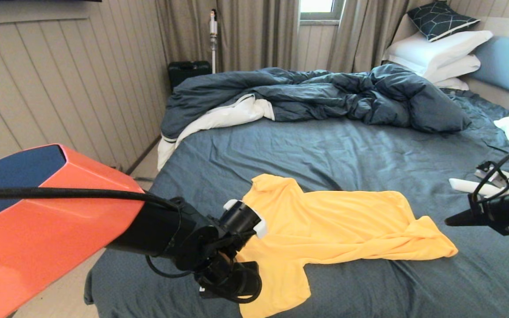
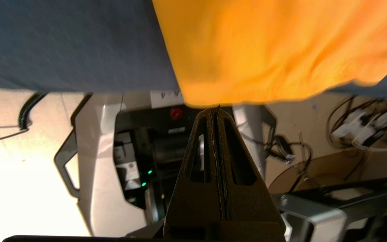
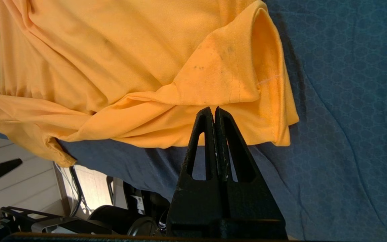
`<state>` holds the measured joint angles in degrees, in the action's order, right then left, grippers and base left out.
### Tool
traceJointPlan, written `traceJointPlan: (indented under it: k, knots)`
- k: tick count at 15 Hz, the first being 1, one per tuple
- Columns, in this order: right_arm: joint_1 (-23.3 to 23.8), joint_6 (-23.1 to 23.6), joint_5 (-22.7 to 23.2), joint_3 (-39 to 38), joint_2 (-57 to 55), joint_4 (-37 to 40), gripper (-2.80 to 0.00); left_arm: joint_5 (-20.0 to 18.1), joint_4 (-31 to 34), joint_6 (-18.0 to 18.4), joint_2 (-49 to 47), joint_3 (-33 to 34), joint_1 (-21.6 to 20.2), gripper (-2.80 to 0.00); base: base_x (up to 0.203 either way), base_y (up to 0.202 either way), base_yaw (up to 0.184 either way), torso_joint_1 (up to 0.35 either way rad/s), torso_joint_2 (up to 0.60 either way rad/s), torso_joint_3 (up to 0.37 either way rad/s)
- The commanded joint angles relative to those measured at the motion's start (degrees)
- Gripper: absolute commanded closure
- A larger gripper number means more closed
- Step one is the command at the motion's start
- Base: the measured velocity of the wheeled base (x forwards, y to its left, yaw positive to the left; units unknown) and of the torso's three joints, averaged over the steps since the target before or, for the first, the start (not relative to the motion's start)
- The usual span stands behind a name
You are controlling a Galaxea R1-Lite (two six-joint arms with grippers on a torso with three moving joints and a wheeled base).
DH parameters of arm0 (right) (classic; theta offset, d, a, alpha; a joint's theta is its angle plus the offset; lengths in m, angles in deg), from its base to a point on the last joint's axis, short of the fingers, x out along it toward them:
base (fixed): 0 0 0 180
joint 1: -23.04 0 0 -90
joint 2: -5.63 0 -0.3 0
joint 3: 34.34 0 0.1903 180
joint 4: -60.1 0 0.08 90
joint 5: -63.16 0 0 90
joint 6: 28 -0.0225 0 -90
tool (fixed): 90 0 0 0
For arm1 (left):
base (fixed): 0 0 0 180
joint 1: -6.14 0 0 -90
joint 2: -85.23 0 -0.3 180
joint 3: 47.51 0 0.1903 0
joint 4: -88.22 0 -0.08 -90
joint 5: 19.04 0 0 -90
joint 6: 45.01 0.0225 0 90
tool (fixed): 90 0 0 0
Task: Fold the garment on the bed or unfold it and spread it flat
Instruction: Fold the yellow T-shirt
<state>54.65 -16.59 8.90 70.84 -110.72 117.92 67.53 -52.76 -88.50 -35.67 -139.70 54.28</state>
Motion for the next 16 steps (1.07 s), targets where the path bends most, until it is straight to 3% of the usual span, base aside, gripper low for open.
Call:
traceJointPlan:
  k: [1, 3, 4, 16]
  knots:
    - [0.03, 0.05, 0.20, 0.07, -0.08, 0.18, 0.00, -0.07, -0.07, -0.27, -0.64, 0.87, 0.64, 0.00, 0.000, 0.000, 0.000, 0.000, 0.00, 0.000]
    - [-0.06, 0.02, 0.20, 0.10, -0.20, 0.09, 0.00, 0.00, -0.36, -0.36, -1.08, 0.79, 0.64, 0.00, 0.000, 0.000, 0.000, 0.000, 0.00, 0.000]
    - [-0.06, 0.09, 0.20, 0.02, -0.28, 0.09, 0.00, 0.32, -1.01, -0.44, -1.08, 1.10, 0.62, -2.80, 0.000, 0.000, 0.000, 0.000, 0.00, 0.000]
    - [-0.06, 0.10, 0.20, 0.98, -0.72, 0.00, 0.00, 0.80, -4.38, -3.96, -5.59, 0.08, 0.64, -2.80, 0.000, 0.000, 0.000, 0.000, 0.00, 0.000]
